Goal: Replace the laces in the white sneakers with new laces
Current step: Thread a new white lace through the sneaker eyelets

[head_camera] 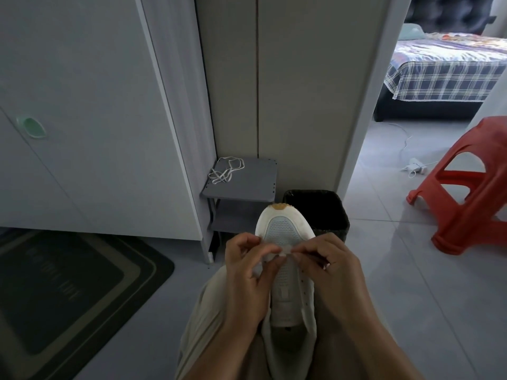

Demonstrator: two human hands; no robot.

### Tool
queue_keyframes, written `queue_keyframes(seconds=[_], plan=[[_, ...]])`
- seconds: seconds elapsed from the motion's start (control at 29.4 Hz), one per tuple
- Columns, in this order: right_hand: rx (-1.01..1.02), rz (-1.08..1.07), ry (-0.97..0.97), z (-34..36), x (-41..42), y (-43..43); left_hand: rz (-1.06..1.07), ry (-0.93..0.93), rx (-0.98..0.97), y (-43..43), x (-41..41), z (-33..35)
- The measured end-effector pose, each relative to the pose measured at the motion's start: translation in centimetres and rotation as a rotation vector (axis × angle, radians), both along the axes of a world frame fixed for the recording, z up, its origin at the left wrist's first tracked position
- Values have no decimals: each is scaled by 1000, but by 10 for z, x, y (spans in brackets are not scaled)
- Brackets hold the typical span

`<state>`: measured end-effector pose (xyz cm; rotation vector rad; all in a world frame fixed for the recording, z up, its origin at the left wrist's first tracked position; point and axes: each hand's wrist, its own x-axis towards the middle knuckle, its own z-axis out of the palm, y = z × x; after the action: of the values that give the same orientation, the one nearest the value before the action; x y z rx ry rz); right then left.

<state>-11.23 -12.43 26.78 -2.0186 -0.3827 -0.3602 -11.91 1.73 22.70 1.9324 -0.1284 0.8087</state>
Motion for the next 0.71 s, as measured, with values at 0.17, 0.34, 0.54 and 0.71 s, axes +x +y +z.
queue_keyframes(seconds=[0.17,0.34,0.54,0.71], plan=[[8,35,-16,-1,2,0,-13,5,-36,1,-3,1],[1,44,-8,-3,0,-2,-24,38,-72,2,-5,3],[-2,18,-56,-6,2,1,-13,36,-85,2,-3,1],[31,20,-49,-8,3,0,-18,30,-75,1,-3,0]])
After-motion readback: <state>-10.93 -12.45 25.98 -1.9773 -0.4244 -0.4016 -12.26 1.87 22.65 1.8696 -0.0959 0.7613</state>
